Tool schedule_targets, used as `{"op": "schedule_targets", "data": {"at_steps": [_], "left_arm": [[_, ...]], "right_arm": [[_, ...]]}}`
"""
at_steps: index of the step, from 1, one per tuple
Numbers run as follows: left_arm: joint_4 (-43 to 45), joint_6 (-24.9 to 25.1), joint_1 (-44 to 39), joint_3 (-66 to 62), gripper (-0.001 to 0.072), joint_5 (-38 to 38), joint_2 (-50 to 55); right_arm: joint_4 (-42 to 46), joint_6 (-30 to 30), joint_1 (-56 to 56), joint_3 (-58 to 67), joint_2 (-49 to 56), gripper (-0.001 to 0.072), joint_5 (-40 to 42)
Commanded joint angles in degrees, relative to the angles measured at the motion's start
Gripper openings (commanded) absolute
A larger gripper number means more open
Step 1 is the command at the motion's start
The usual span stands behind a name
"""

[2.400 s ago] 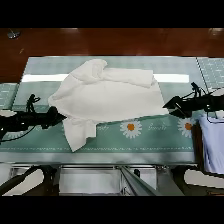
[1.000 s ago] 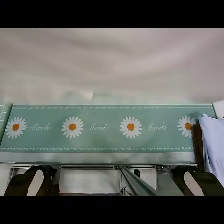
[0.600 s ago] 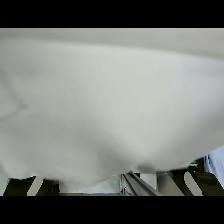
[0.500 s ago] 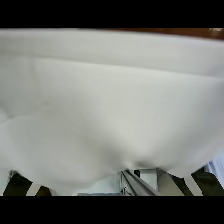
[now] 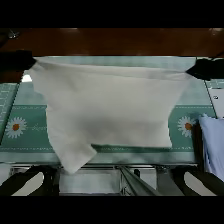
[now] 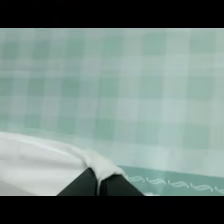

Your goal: Fold the shirts.

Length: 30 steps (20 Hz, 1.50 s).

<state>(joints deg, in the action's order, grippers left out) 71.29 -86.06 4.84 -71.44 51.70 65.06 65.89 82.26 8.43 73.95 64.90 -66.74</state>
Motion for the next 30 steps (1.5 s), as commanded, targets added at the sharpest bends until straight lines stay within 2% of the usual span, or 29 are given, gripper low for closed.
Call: {"op": "schedule_targets", "data": {"at_steps": [1,5,8,10,11,12,13,17,22,23,24,25,27,29,30], "left_arm": [[-4.3,-3.5,-0.6,-2.6,0.0018,-9.2,14.3],[-9.4,-6.6,-0.9,-6.5,0.0018,-9.5,23.5],[-9.2,-7.0,-0.5,-6.5,0.0018,-6.4,23.8],[-9.2,-5.6,0.3,-6.6,0.0018,0.4,23.0],[-9.2,-3.4,0.4,-6.5,0.0018,6.6,23.1],[-8.7,1.4,0.2,-6.2,0.0018,11.5,23.3],[-6.4,3.1,-0.2,-5.7,0.0018,14.8,23.5],[2.2,1.3,0.4,-4.9,0.0018,19.6,24.1],[2.4,-0.1,-0.2,-4.9,0.0018,21.6,25.6],[2.3,-0.9,-0.3,-4.9,0.004,22.5,25.7],[2.3,-1.1,-0.3,-4.9,0.0304,24.0,25.8],[2.3,-1.1,-0.3,-4.9,0.0708,25.8,25.8],[2.7,-0.2,0.5,-4.4,0.0704,28.9,25.3],[2.6,-0.1,1.6,-0.2,0.0704,28.3,22.0],[2.8,1.5,2.2,3.8,0.0704,27.6,19.1]], "right_arm": [[-4.5,-0.8,0.0,4.8,17.8,0.0023,7.8],[-13.6,-0.6,0.0,17.9,34.6,0.0023,6.0],[-15.3,-0.7,0.1,22.4,38.6,0.0023,1.4],[-14.5,-4.6,0.5,22.6,38.1,0.0023,-3.8],[-14.3,-6.9,0.8,22.6,38.0,0.0023,-7.8],[-12.9,-8.0,1.0,22.6,38.1,0.0023,-11.1],[-9.7,-7.7,1.0,22.6,38.1,0.0023,-13.6],[0.1,-3.5,1.0,21.4,38.1,0.0023,-19.5],[1.4,-2.7,0.5,16.0,38.1,0.0024,-18.4],[1.3,-2.0,0.3,15.6,38.1,0.0058,-17.5],[1.2,-0.6,0.0,15.5,38.1,0.0329,-16.4],[0.7,-0.9,0.0,15.6,37.9,0.0626,-16.2],[0.7,0.1,0.2,15.6,36.9,0.0618,-16.9],[0.8,1.9,1.2,15.1,35.3,0.0618,-21.3],[1.7,1.4,1.9,13.5,33.4,0.0618,-22.2]]}}
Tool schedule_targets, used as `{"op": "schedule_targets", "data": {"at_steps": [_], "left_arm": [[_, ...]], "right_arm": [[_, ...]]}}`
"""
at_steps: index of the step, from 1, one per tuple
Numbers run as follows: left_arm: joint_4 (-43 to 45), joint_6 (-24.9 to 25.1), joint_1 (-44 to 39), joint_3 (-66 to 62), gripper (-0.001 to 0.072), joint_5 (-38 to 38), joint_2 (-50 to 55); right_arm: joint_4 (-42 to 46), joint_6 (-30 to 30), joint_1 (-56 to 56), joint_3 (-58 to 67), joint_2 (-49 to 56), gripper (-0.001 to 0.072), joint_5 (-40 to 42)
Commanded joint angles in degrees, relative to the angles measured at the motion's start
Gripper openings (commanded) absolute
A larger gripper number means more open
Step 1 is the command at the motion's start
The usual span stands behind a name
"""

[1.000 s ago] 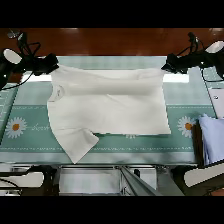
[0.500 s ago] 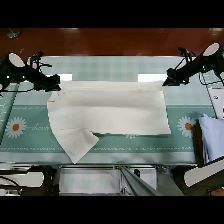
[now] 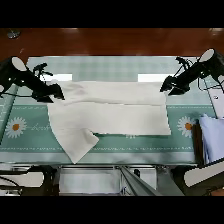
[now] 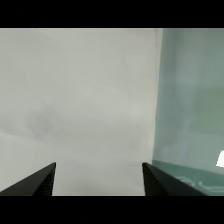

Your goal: Fold the shirts.

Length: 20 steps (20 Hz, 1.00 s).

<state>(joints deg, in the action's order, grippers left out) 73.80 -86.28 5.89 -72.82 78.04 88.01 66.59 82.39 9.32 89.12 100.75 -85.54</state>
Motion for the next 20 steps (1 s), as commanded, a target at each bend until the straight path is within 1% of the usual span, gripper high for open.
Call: {"op": "schedule_targets", "data": {"at_steps": [1,2,3,4,5,6,7,9,11,14,16,18,19,20], "left_arm": [[0.7,3.7,2.3,9.8,0.0704,0.2,-7.1],[1.4,5.1,4.3,15.6,0.0704,-1.9,-11.0],[1.0,5.3,7.8,21.4,0.0704,-4.5,-15.1],[-1.4,6.6,11.9,26.5,0.0704,-6.2,-18.6],[-6.1,9.1,16.9,31.7,0.0704,-6.8,-21.7],[-10.9,11.2,21.4,36.0,0.0704,-6.7,-23.5],[-14.8,12.2,25.2,39.9,0.0704,-6.6,-24.9],[-18.1,13.8,29.6,45.3,0.0704,-7.3,-25.8],[-19.9,13.8,29.1,48.2,0.0704,-9.0,-26.0],[-24.9,13.9,24.3,51.2,0.0704,-11.7,-26.0],[-29.6,16.9,18.6,53.1,0.0704,-12.7,-26.0],[-29.7,17.7,13.8,53.6,0.0702,-12.0,-26.0],[-29.7,18.2,13.0,53.5,0.0696,-11.2,-26.0],[-29.7,18.3,13.0,53.3,0.0567,-10.5,-26.0]], "right_arm": [[3.1,1.0,1.8,-4.7,-5.0,0.0618,-2.1],[4.8,1.6,3.0,-9.5,-8.8,0.0617,1.6],[4.2,2.8,4.6,-14.9,-13.0,0.0617,6.6],[1.9,2.9,6.5,-21.7,-18.1,0.0617,12.2],[-0.9,2.0,8.1,-28.0,-22.9,0.0617,16.6],[-4.5,-1.0,9.6,-34.4,-27.8,0.0617,19.4],[-7.5,-3.8,10.6,-39.7,-32.1,0.0617,21.1],[-10.3,-5.1,11.2,-48.1,-38.7,0.0617,23.4],[-12.5,-5.4,11.2,-52.9,-42.0,0.0617,23.6],[-15.7,-6.7,11.1,-55.0,-42.6,0.0617,23.2],[-16.2,-6.9,12.1,-54.7,-42.6,0.0617,24.5],[-15.3,-6.6,16.8,-52.9,-42.6,0.0617,23.9],[-14.0,-6.4,19.8,-52.0,-42.6,0.0617,22.6],[-11.8,-6.1,23.1,-51.5,-42.6,0.0617,20.7]]}}
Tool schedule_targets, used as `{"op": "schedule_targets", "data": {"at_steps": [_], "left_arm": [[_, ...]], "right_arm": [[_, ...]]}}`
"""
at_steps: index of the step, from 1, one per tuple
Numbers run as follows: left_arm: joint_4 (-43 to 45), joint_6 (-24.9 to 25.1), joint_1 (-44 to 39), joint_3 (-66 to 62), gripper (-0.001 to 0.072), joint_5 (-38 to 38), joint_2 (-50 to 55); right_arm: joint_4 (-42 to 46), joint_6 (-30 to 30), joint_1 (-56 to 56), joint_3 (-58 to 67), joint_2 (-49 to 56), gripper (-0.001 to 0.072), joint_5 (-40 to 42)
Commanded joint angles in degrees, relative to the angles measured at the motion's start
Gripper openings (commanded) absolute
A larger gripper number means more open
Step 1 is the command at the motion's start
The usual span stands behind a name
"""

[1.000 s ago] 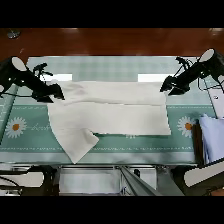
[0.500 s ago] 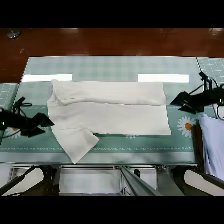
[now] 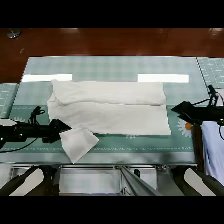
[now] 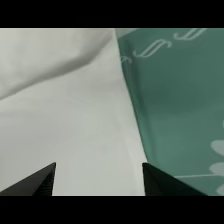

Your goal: Fold the shirts.

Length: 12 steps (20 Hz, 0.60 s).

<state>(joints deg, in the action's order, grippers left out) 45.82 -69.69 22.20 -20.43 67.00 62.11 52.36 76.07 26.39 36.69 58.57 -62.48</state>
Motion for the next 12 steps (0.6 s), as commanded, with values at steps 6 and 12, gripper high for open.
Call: {"op": "schedule_targets", "data": {"at_steps": [6,12], "left_arm": [[-1.8,4.4,-3.2,-2.1,0.0019,2.4,-0.6],[-1.8,4.5,-3.3,-2.1,0.0018,2.0,-0.5]], "right_arm": [[12.6,5.2,7.3,-5.4,-0.4,0.0617,-9.0],[10.2,5.1,-1.7,-8.8,2.1,0.0617,-8.8]]}}
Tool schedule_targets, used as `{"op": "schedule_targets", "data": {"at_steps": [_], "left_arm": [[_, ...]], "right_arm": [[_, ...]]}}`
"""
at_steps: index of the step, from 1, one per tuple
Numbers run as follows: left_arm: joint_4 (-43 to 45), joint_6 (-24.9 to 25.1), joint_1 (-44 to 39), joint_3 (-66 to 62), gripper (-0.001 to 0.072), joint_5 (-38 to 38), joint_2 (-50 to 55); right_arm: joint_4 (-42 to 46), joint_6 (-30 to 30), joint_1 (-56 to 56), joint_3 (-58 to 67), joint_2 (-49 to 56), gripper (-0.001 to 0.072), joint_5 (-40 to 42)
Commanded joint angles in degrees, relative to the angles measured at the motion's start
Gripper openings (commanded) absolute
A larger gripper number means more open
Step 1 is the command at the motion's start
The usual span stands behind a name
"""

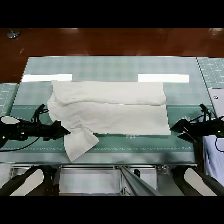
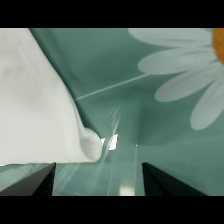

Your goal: Fold the shirts.

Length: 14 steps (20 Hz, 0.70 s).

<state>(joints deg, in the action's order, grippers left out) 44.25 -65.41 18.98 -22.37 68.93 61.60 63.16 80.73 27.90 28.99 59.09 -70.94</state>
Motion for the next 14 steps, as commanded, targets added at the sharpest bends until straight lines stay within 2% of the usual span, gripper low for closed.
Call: {"op": "schedule_targets", "data": {"at_steps": [1,7,8,9,10,14], "left_arm": [[-0.2,0.2,-0.1,-0.2,0.0018,0.1,0.0],[-0.2,0.3,-0.1,-0.5,0.0019,-0.2,-0.1],[-0.2,0.2,-0.1,-1.0,0.0019,-0.4,-0.1],[-0.2,0.2,-0.1,-1.9,0.0019,-0.3,0.0],[-0.2,0.2,0.0,-3.3,0.0019,0.2,0.0],[0.0,0.7,3.1,-12.4,0.0019,-0.1,0.2]], "right_arm": [[-1.5,0.4,-4.2,-1.1,3.1,0.0617,0.1],[-12.6,-0.7,-9.4,1.9,9.8,0.0611,8.0],[-13.4,-1.8,-11.0,2.7,10.3,0.0517,8.1],[-13.4,-2.8,-12.7,3.7,10.8,0.0216,7.7],[-13.2,-4.8,-14.0,4.8,10.7,0.0022,7.6],[-12.7,-4.9,-13.8,14.5,10.9,0.0023,6.6]]}}
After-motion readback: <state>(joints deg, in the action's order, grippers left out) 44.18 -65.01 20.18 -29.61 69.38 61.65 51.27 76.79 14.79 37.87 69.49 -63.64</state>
